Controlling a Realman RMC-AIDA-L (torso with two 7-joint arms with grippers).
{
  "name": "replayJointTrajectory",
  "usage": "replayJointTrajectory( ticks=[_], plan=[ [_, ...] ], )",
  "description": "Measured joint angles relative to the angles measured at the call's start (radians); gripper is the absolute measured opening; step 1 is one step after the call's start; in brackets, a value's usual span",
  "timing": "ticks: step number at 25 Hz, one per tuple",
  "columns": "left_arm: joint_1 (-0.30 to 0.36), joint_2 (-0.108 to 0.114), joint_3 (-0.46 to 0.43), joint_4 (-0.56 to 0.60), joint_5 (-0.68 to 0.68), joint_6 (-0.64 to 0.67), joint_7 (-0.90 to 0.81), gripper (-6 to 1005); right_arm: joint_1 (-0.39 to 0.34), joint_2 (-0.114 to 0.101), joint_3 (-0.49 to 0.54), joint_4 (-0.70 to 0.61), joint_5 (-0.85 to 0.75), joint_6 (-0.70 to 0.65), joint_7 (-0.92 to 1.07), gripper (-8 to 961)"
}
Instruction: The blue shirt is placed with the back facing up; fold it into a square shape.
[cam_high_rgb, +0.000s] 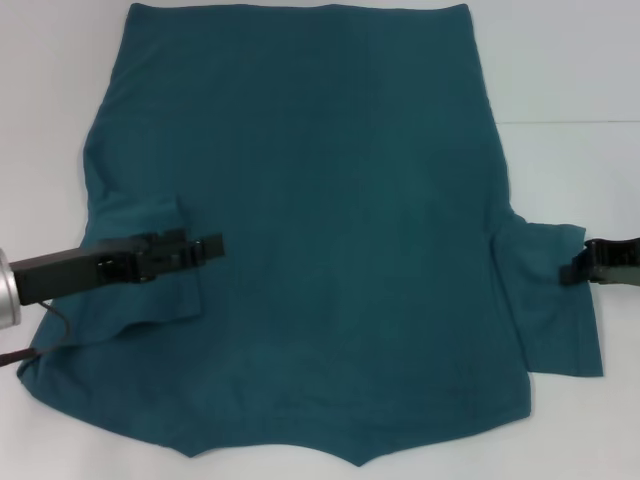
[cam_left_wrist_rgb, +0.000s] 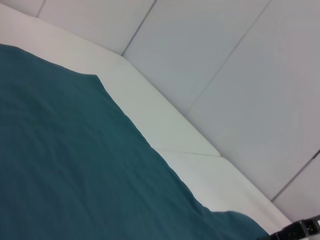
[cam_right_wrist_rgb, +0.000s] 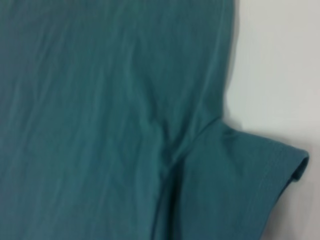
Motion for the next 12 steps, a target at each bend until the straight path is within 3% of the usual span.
replayJointTrajectory(
  ticks=[12],
  plan=[
    [0.014,0.0,-0.015,0.004,-0.002,0.006,-0.025,907,0.05,-0.022,-0.002,-0.06,-0.091,0.011,0.045,24]
  ],
)
